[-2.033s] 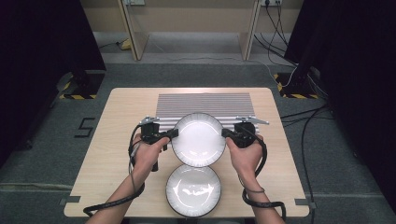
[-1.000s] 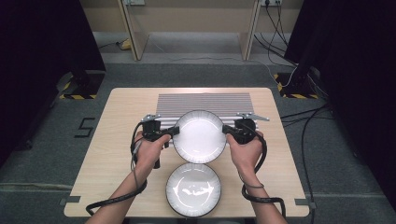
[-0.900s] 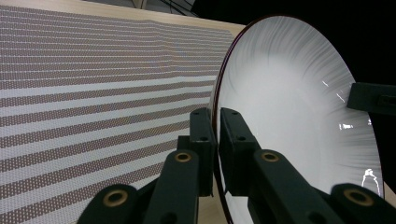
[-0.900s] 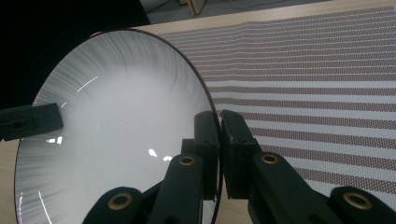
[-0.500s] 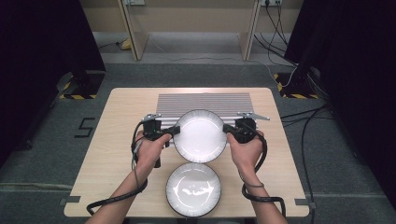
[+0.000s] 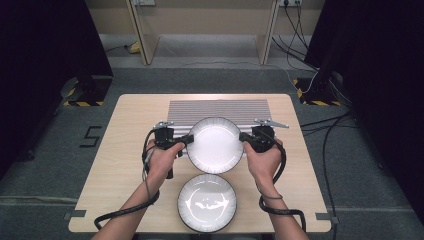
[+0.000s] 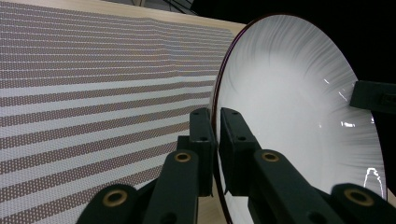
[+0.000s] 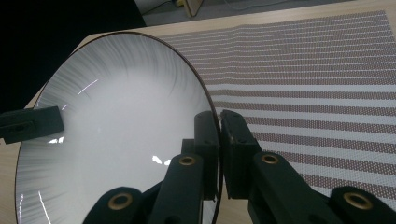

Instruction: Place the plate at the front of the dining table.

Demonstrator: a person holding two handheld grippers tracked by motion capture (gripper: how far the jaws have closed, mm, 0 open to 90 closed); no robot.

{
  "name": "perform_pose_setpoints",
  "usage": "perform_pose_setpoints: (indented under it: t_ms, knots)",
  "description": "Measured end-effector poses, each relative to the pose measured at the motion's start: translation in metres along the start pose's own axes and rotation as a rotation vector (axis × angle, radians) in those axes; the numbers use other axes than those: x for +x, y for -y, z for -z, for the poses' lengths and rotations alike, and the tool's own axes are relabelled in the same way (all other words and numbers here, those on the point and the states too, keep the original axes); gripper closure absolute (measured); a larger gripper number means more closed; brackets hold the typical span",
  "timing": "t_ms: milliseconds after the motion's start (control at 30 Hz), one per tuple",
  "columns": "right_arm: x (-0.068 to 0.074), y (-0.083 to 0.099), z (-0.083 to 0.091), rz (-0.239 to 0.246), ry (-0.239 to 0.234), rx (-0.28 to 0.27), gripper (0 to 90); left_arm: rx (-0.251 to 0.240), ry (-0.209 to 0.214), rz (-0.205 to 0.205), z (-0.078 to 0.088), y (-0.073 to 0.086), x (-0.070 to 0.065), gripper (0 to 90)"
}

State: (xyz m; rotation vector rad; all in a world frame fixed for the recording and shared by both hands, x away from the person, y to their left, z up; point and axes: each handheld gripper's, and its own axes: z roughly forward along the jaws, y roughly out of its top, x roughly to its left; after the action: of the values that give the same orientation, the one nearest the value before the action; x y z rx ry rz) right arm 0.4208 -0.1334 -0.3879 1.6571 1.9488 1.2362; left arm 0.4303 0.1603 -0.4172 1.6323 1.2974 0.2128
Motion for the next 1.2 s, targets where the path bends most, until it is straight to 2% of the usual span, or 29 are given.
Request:
perform_pose_setpoints:
  t_ms: [633, 1200]
  knots:
    - [-0.002, -0.006, -0.007, 0.008, 0.009, -0.016, 85.9, -0.015, 0.001, -0.002, -0.008, -0.004, 0.005, 83.8]
    - [-0.008, -0.008, -0.017, 0.007, 0.012, -0.023, 86.1, -0.01, -0.01, 0.016, -0.02, -0.006, 0.009, 83.8]
